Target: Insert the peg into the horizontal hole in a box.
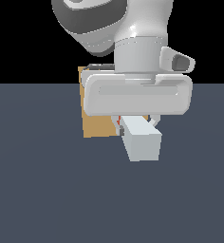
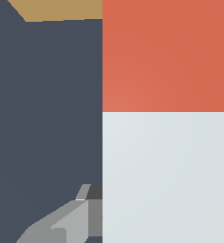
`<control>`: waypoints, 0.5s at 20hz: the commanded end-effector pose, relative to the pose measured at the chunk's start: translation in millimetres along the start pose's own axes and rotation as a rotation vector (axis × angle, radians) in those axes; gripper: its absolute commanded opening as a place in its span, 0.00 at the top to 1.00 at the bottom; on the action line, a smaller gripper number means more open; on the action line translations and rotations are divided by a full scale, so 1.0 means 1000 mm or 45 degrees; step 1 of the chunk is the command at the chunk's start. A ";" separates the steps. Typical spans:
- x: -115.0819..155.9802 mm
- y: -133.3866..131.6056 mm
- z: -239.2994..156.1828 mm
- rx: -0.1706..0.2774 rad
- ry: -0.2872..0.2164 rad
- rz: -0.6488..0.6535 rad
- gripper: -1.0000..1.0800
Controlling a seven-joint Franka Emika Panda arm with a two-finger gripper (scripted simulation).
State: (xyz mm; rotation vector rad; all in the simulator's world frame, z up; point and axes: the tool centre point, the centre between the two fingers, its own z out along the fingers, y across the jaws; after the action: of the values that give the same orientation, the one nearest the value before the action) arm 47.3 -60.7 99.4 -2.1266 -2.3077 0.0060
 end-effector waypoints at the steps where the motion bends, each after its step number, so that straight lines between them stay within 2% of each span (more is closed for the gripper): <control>1: 0.004 -0.002 -0.012 -0.006 -0.001 -0.026 1.00; 10: 0.007 -0.005 -0.022 -0.007 0.000 -0.052 1.00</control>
State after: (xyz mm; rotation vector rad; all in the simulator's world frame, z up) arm 39.9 -53.6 118.5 -2.0792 -2.3501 0.0052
